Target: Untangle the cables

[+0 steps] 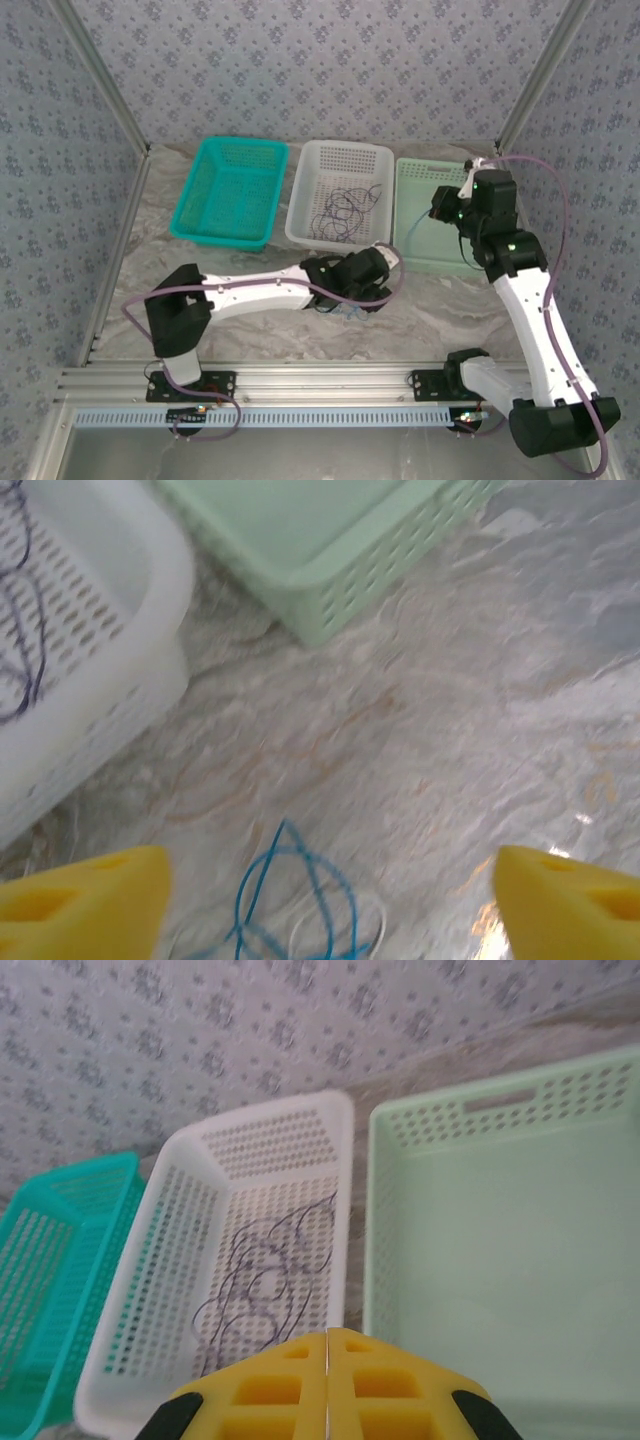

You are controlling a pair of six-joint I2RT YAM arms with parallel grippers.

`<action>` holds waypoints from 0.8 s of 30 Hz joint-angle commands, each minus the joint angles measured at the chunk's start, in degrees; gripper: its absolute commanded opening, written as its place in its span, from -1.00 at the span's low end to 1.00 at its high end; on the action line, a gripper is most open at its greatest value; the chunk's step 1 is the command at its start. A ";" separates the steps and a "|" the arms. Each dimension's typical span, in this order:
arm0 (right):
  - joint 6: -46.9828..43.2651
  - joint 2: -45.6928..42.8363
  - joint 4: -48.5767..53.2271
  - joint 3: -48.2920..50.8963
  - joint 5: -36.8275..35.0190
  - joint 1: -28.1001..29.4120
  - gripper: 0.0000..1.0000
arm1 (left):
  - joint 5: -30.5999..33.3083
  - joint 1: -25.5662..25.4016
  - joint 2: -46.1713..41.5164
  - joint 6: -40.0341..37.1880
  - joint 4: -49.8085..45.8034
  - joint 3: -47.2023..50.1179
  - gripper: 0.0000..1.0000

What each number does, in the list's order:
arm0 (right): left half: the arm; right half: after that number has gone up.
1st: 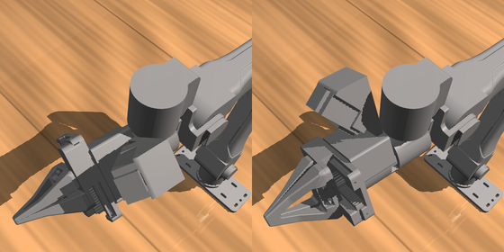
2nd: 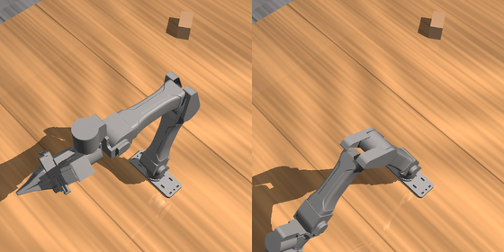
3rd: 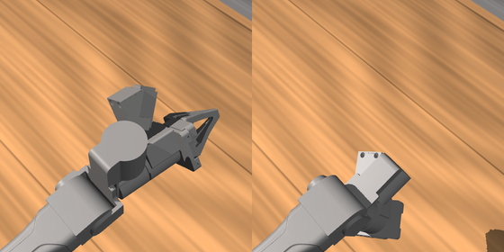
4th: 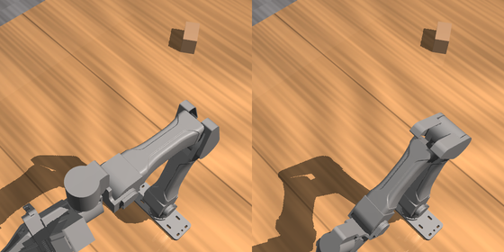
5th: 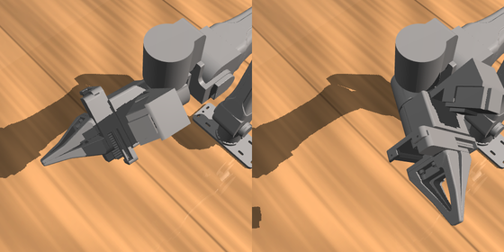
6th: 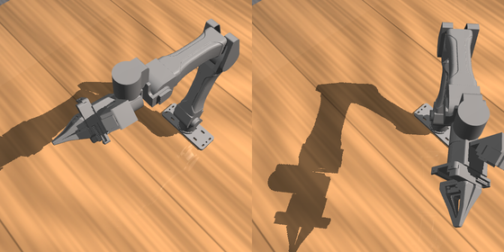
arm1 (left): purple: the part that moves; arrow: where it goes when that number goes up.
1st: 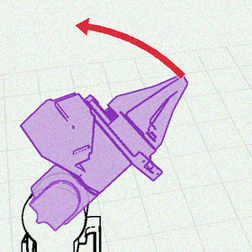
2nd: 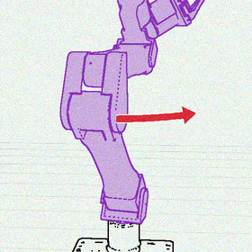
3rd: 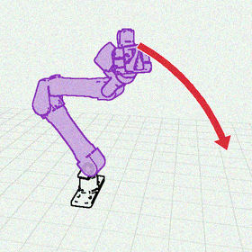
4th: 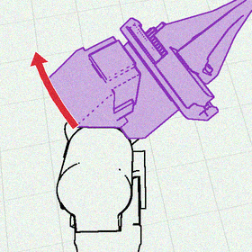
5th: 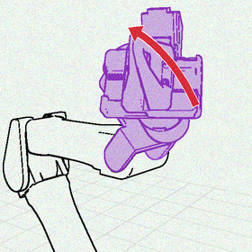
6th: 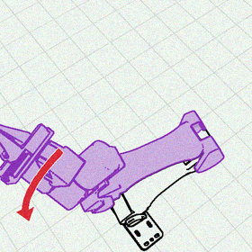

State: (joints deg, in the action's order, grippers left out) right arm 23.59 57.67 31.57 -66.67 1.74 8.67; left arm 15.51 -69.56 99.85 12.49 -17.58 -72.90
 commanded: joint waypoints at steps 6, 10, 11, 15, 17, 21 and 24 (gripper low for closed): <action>-8.58 6.79 -1.45 -5.67 -2.60 -6.41 -1.00 | 7.06 -0.29 -16.73 1.56 11.81 10.30 0.99; -10.32 12.91 -3.60 -6.00 -0.41 -8.42 -1.00 | 7.13 1.63 -20.32 3.66 12.21 13.73 0.99; -10.64 14.86 -3.63 -6.38 0.07 -8.91 -1.00 | 6.77 2.27 -20.86 4.39 12.51 14.70 0.99; -11.39 22.45 -6.26 -6.84 2.96 -11.65 -1.00 | 5.45 3.98 -23.30 6.62 13.34 18.44 0.99; -10.73 25.23 -9.44 -5.96 4.23 -12.88 -1.00 | 5.07 4.41 -24.20 7.31 13.58 19.88 0.99; -9.97 30.37 -11.62 -7.50 6.21 -14.17 -1.00 | 4.58 5.43 -24.62 9.31 12.66 21.47 0.99; -10.61 35.29 -9.59 -11.36 6.73 -14.52 -1.00 | 3.59 6.06 -24.31 10.84 12.66 22.38 0.99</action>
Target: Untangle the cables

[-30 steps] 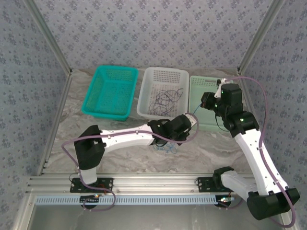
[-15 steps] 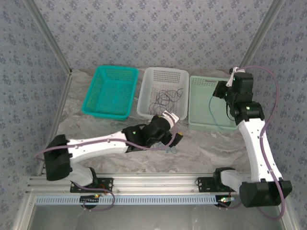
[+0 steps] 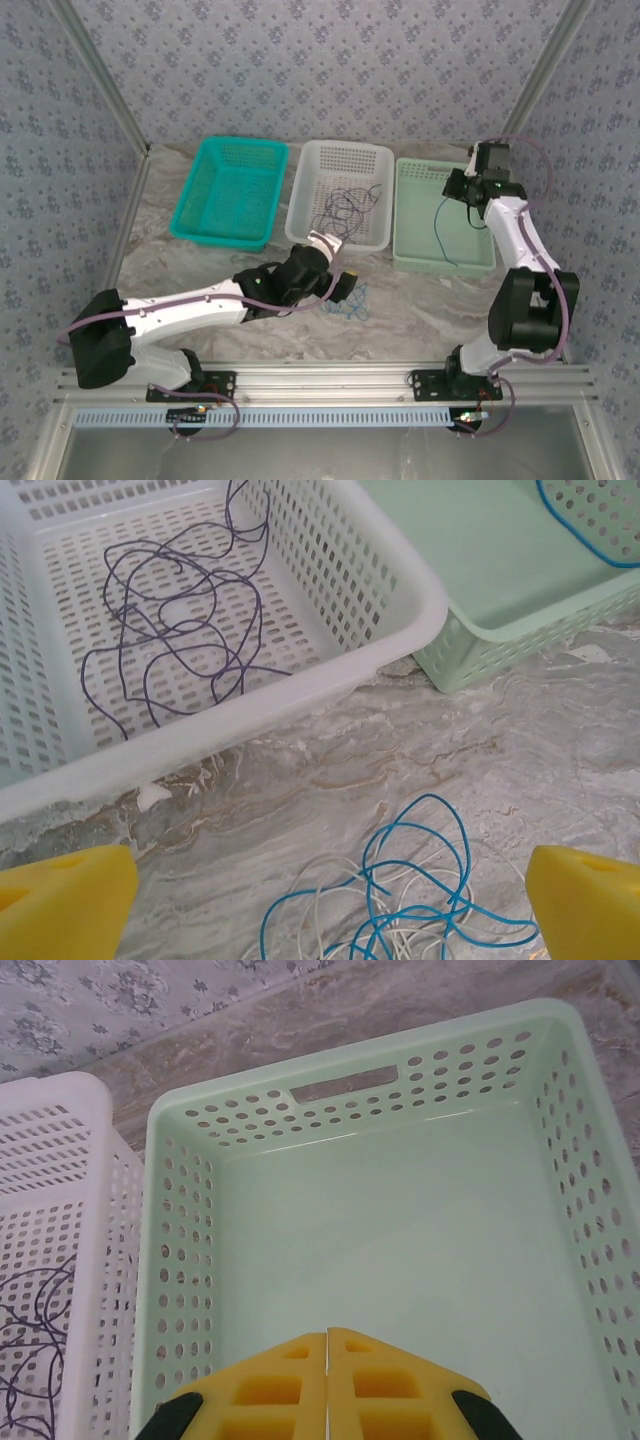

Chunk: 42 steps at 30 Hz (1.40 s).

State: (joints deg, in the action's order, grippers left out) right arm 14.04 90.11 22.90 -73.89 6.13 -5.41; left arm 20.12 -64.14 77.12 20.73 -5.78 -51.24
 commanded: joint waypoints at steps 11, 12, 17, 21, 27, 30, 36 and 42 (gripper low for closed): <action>-4.28 2.89 2.82 -6.79 2.46 1.27 0.61 | 1.14 1.82 -4.42 4.00 -0.80 3.53 0.99; -4.37 1.00 2.37 -5.74 2.28 1.82 0.63 | 1.14 2.06 -4.81 4.28 -0.98 3.89 0.99; -1.98 -8.15 5.23 -0.98 7.24 5.88 0.52 | 0.51 3.68 -5.80 6.64 -1.40 5.56 0.99; -2.05 -15.24 6.48 8.68 9.31 13.03 0.36 | -1.46 6.93 -7.28 10.36 -1.24 7.61 0.99; -0.84 -30.02 3.90 26.61 3.83 27.74 0.29 | -4.35 10.57 -11.91 13.48 2.36 12.60 0.99; 2.57 -35.62 2.51 35.03 1.75 34.19 0.23 | -5.13 11.54 -12.85 14.56 2.93 13.71 0.99; 8.30 -38.84 -1.43 43.75 -4.62 46.21 0.18 | -6.28 11.84 -11.49 15.55 3.64 13.63 0.99; 9.51 -36.48 -3.52 44.03 -11.25 53.43 0.16 | -7.07 11.83 -10.00 16.08 3.63 12.99 0.99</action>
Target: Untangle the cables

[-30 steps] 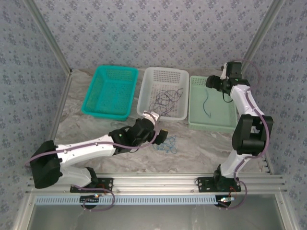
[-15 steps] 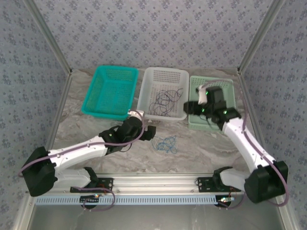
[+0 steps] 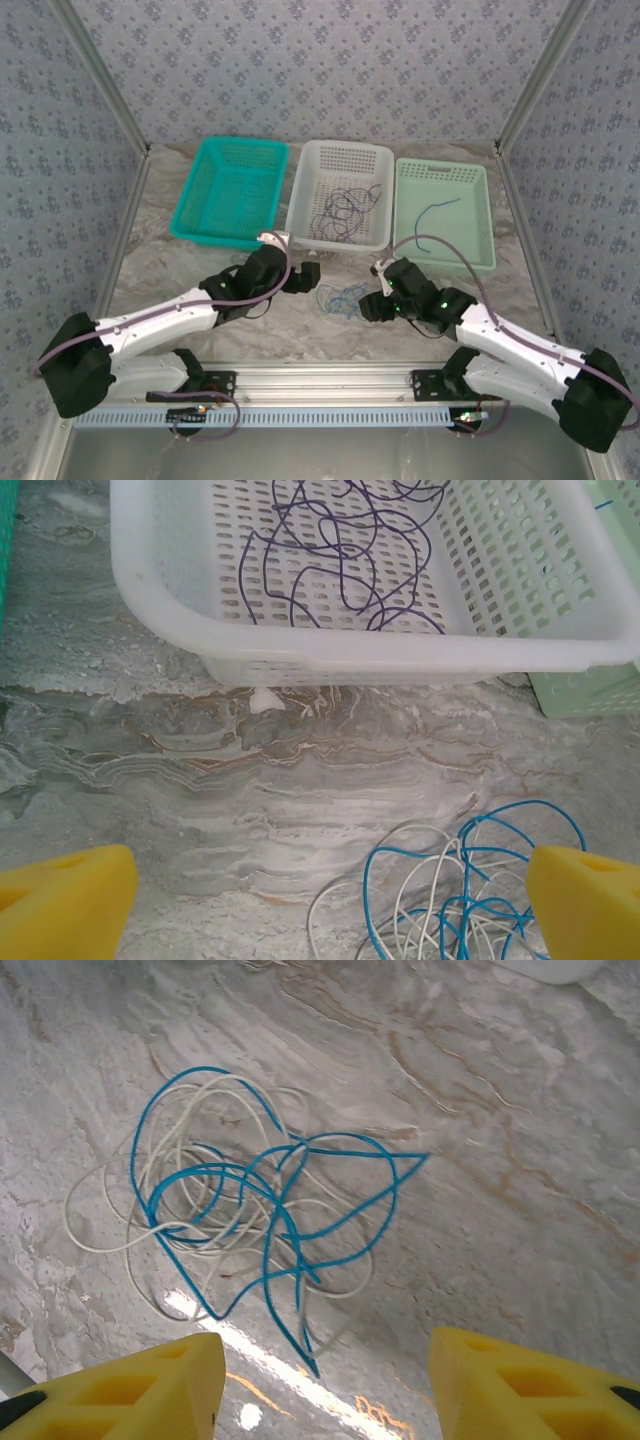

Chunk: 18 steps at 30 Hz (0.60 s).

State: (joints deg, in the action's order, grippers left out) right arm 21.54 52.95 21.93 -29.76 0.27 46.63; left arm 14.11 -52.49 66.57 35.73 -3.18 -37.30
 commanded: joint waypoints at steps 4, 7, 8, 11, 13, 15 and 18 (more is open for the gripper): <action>4.43 2.53 -3.74 -0.30 -6.66 1.23 0.14 | -1.16 0.19 0.88 1.54 1.25 -0.87 0.99; 5.85 4.73 -5.76 -0.53 -5.42 -0.17 0.19 | -1.28 0.19 1.16 1.65 1.51 -0.80 0.99; 6.53 5.90 -6.29 -0.87 -4.56 -1.13 0.19 | -1.27 0.19 1.18 1.70 1.53 -0.85 0.99; 7.49 9.10 -8.64 -1.66 -0.17 -3.78 0.15 | -1.31 0.19 1.15 1.54 1.47 -0.82 0.99; 7.79 11.27 -9.69 -2.31 1.23 -4.30 0.14 | -1.28 0.18 0.98 1.52 1.43 -0.68 0.99; 8.16 13.42 -9.89 -3.18 1.40 -4.60 0.12 | -1.13 0.19 0.81 1.54 1.42 -0.58 0.99; 8.42 15.62 -10.50 -3.94 1.53 -5.28 0.06 | -1.10 0.19 0.59 1.58 1.51 -0.21 0.99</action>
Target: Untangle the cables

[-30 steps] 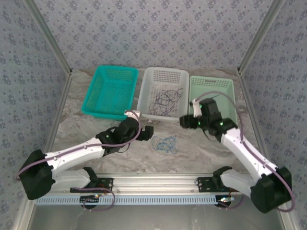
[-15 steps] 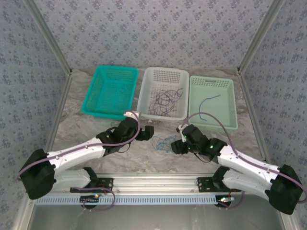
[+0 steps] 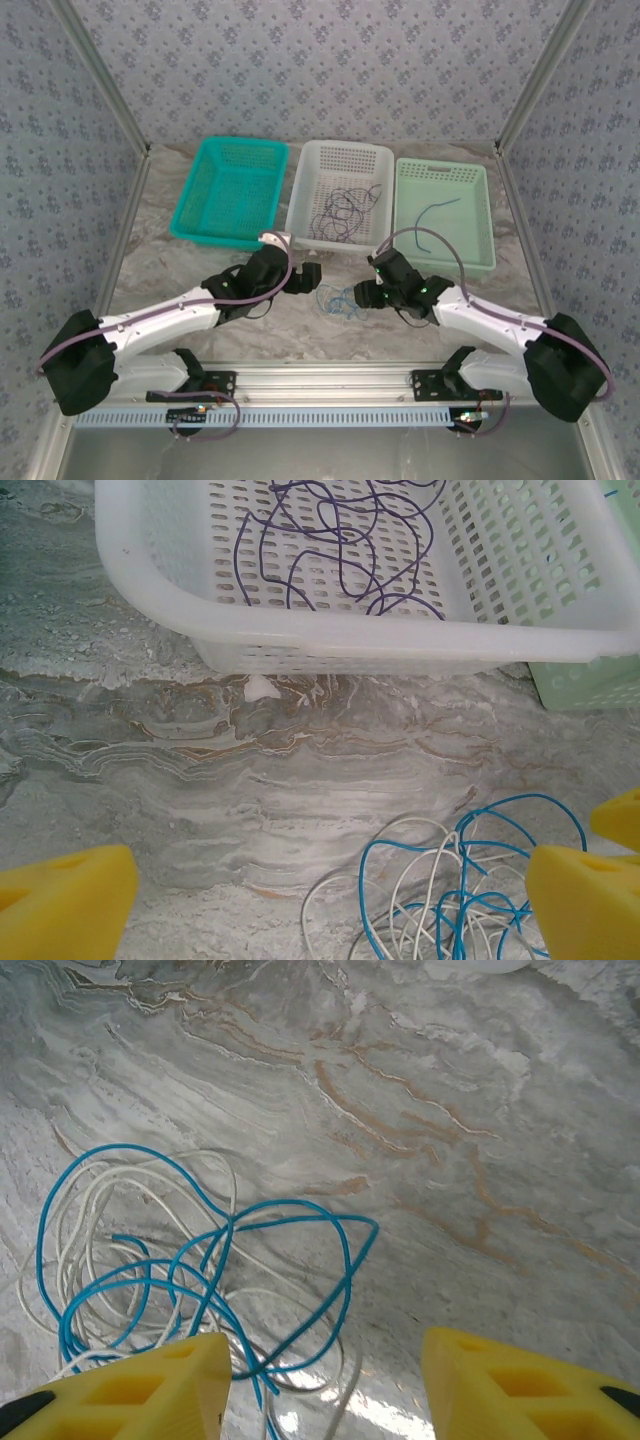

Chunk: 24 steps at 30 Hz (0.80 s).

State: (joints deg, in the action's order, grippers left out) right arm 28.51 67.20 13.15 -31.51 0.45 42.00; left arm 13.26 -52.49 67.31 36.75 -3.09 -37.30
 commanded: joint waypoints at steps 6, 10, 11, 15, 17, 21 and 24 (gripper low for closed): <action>2.60 2.45 -4.38 -2.06 2.25 -1.86 -0.02 | 0.06 0.19 -1.07 0.68 1.59 0.65 0.99; 2.77 4.04 -5.26 -2.50 4.20 -3.07 -0.23 | 0.29 0.19 -1.26 0.55 1.77 0.82 0.99; 2.61 4.86 -5.15 -2.94 4.61 -3.28 -0.30 | 0.28 0.15 -1.28 0.56 1.84 0.82 0.99; 2.43 6.67 -4.71 -4.22 8.53 -4.23 -0.42 | 0.24 0.19 -1.44 0.52 1.60 0.79 0.99; 2.55 6.42 -3.28 -4.74 8.96 -4.13 -0.36 | 0.35 0.19 -1.77 0.56 1.34 0.90 0.99; 3.05 5.23 -1.11 -4.86 8.21 -4.20 -0.34 | 0.77 0.19 -2.31 0.83 1.85 1.61 0.99; 3.12 5.47 0.84 -5.63 8.11 -4.12 -0.30 | 0.50 0.17 -2.18 0.73 2.05 1.75 0.99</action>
State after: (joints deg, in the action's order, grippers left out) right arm 30.96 73.47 10.26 -35.24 7.84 38.00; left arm 13.28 -52.49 66.19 36.77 -2.72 -36.03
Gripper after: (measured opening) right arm 0.346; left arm 0.994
